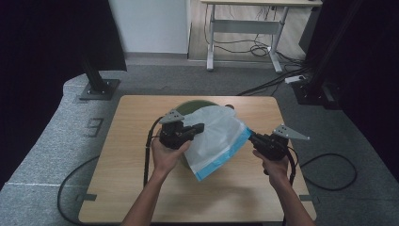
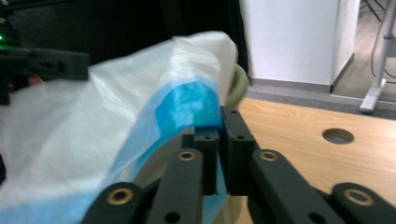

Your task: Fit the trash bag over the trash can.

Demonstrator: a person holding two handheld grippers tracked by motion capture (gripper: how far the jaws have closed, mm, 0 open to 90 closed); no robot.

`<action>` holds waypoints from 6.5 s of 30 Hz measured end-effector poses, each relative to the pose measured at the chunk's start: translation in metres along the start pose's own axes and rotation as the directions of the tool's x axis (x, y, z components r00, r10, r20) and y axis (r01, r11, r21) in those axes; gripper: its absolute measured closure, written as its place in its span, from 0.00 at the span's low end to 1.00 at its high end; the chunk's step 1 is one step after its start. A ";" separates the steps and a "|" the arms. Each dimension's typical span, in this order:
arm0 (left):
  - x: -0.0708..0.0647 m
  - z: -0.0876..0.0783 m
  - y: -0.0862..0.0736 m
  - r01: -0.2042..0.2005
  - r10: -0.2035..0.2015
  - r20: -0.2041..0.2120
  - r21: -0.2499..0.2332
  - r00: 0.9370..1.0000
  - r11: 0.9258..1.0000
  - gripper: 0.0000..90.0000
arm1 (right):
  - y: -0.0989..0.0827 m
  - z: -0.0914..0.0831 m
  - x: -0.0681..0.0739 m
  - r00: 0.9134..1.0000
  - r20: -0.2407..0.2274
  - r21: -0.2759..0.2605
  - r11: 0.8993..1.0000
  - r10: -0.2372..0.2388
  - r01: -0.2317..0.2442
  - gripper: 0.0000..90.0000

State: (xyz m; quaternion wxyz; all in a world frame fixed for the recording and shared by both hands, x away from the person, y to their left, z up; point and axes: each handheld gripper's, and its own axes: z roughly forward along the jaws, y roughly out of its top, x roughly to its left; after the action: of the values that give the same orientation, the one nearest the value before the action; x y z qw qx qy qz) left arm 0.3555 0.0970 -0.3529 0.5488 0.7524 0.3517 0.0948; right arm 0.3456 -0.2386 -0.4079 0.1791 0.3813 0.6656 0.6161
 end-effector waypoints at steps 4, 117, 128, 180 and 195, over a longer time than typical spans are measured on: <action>0.008 -0.005 0.000 0.025 -0.025 -0.005 -0.018 1.000 1.000 1.00 | -0.006 -0.003 -0.002 1.000 0.031 0.010 1.000 0.002 -0.002 0.80; -0.006 0.026 -0.020 -0.136 0.143 -0.019 0.194 0.990 0.972 0.99 | -0.008 -0.011 0.043 0.990 -0.036 -0.003 0.991 -0.134 0.134 0.99; -0.013 0.018 -0.017 -0.125 0.116 0.079 0.120 0.990 0.985 0.89 | -0.009 -0.013 0.040 0.993 -0.037 -0.008 0.993 -0.115 0.115 0.99; 0.008 0.008 -0.011 0.074 -0.055 0.205 -0.086 0.977 0.994 1.00 | -0.019 -0.014 0.027 0.997 -0.015 0.014 0.997 -0.082 0.082 0.99; 0.036 -0.029 -0.015 0.116 -0.093 0.134 -0.176 0.987 0.978 1.00 | -0.023 -0.018 0.018 0.995 0.018 0.041 0.994 -0.098 0.098 0.99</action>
State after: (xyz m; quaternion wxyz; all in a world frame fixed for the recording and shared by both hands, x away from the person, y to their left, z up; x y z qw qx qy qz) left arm 0.3600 0.1439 -0.3645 0.6408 0.6836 0.3457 0.0503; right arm 0.3143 -0.2366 -0.4223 0.2081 0.3579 0.6938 0.5893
